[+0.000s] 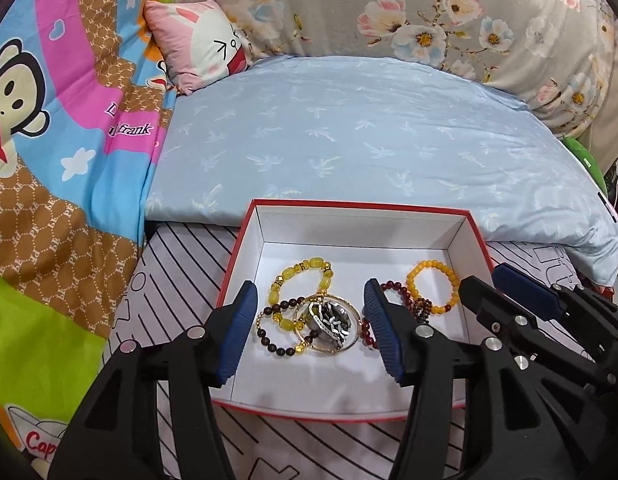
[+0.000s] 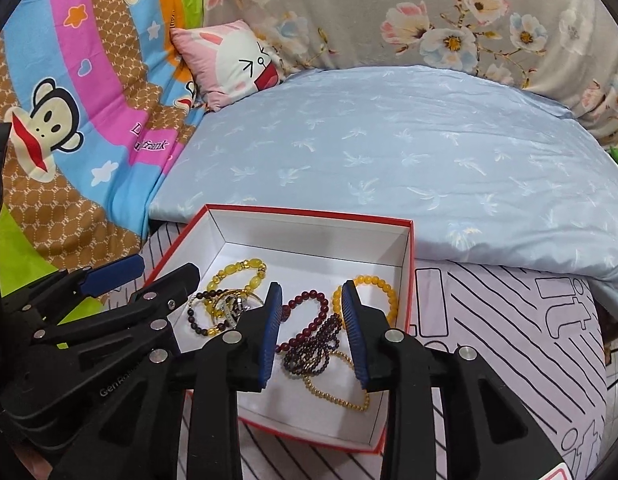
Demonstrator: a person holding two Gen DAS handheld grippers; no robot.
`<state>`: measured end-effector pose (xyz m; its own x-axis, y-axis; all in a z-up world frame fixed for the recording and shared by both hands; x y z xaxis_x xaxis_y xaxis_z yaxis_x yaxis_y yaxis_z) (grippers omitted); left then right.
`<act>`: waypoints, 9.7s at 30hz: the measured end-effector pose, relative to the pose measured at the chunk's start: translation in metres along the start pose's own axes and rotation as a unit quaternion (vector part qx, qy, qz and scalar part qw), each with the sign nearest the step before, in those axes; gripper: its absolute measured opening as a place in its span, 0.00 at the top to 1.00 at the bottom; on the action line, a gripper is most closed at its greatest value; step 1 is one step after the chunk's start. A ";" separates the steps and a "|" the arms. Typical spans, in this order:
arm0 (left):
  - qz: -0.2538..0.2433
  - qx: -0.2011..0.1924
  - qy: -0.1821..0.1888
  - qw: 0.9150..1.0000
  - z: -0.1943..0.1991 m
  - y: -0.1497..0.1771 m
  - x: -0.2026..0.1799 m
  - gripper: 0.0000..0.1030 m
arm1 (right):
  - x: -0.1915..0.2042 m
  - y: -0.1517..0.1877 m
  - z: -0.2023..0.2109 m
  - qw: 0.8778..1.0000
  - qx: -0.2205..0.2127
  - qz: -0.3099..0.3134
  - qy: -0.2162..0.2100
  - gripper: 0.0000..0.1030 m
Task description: Organize jewelry
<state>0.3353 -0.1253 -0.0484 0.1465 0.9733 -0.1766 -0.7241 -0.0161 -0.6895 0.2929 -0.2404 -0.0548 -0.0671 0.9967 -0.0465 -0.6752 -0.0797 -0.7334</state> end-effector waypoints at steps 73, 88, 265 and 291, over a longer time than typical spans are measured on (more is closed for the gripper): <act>0.035 0.095 -0.045 0.994 0.103 0.220 0.072 0.43 | 0.085 0.210 0.080 0.995 0.094 0.013 -0.008 0.70; 0.051 0.106 -0.033 0.993 0.100 0.229 0.083 0.43 | 0.067 0.223 0.096 0.995 0.095 -0.019 -0.009 0.93; 0.025 -0.008 -0.119 0.993 0.089 0.099 0.040 0.20 | 0.031 0.105 0.102 0.994 0.027 -0.029 0.103 0.35; 0.028 -0.006 -0.119 0.992 0.089 0.101 0.042 0.20 | 0.030 0.104 0.100 0.994 0.028 -0.033 0.102 0.35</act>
<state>0.2085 -0.0659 -0.0628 -0.0587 0.9973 -0.0448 -0.7185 -0.0733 -0.6917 0.1469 -0.2202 -0.0645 0.1250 0.9821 -0.1409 -0.7129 -0.0098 -0.7012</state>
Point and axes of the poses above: each gripper's, at about its wrist camera, not at the fingertips, and z roughly against the way its jaws point, x to its left, y to its underside, the point moved 6 cm from there along -z, roughly the way its jaws point, and after that the axes turned 13 degrees about z, right-handed, at the moved point
